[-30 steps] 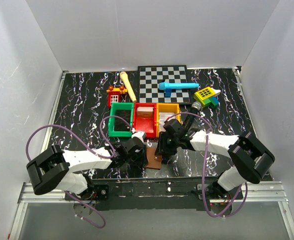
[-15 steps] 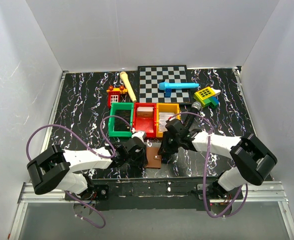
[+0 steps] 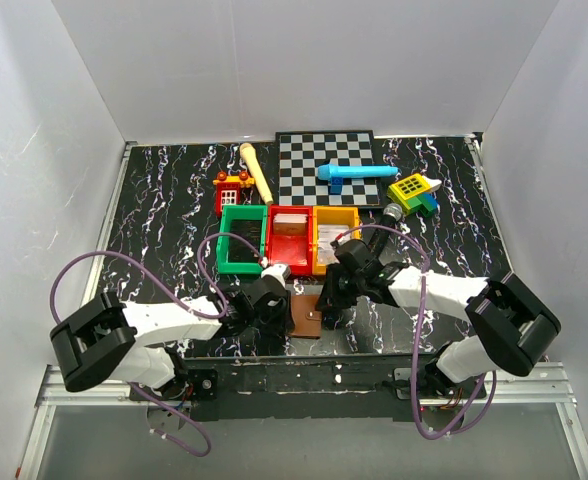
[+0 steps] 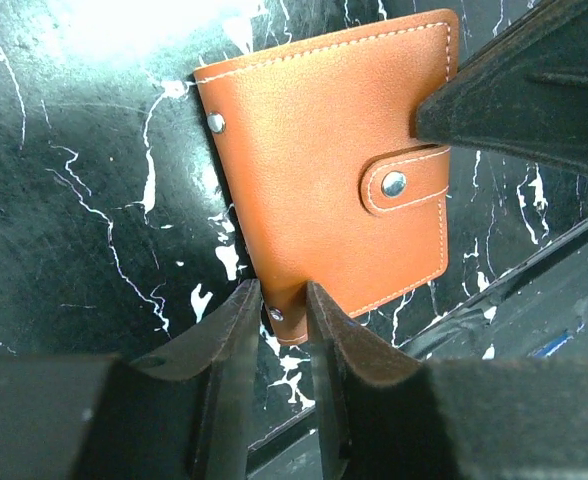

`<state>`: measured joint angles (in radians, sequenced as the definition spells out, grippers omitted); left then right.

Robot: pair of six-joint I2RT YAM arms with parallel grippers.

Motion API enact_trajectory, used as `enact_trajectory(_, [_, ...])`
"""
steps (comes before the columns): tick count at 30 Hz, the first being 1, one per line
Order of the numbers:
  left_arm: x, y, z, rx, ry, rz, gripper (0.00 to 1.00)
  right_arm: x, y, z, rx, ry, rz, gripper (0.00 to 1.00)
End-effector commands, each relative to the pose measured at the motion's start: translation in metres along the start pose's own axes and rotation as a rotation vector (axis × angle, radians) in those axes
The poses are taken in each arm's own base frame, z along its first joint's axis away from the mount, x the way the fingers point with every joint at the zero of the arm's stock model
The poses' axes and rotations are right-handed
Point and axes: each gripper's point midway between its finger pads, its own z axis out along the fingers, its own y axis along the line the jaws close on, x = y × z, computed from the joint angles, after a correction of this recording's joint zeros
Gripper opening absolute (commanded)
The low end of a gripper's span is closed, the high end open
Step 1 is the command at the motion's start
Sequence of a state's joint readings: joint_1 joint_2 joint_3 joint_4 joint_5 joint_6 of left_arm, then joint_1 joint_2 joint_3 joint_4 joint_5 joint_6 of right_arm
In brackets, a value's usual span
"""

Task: Take the credit cards out of the card holder
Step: Pick up the card holder from the center of the board.

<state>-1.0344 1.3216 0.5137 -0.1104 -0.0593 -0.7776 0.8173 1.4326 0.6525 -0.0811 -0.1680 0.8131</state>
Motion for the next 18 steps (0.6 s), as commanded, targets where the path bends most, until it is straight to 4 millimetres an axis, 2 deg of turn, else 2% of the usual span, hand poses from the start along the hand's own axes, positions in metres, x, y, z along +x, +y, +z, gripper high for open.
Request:
enact_trajectory(1, [0.002, 0.003, -0.004, 0.007, -0.016, 0.01, 0.27, 0.012, 0.027, -0.008, -0.145, 0.045, -0.047, 0.01])
enact_trajectory(3, [-0.001, 0.004, -0.008, 0.01, -0.037, 0.007, 0.37, 0.01, 0.026, -0.012, -0.145, 0.022, -0.048, 0.01])
enact_trajectory(7, [-0.008, 0.01, -0.019, 0.002, -0.104, -0.027, 0.48, 0.009, 0.025, -0.021, -0.153, -0.015, -0.059, 0.01])
enact_trajectory(11, [-0.019, 0.011, -0.033, 0.023, -0.187, -0.074, 0.54, 0.009, 0.025, -0.025, -0.163, -0.03, -0.074, 0.01])
enact_trajectory(18, [-0.034, 0.017, -0.055, 0.046, -0.312, -0.144, 0.56, 0.008, 0.027, -0.029, -0.187, -0.059, -0.096, 0.01])
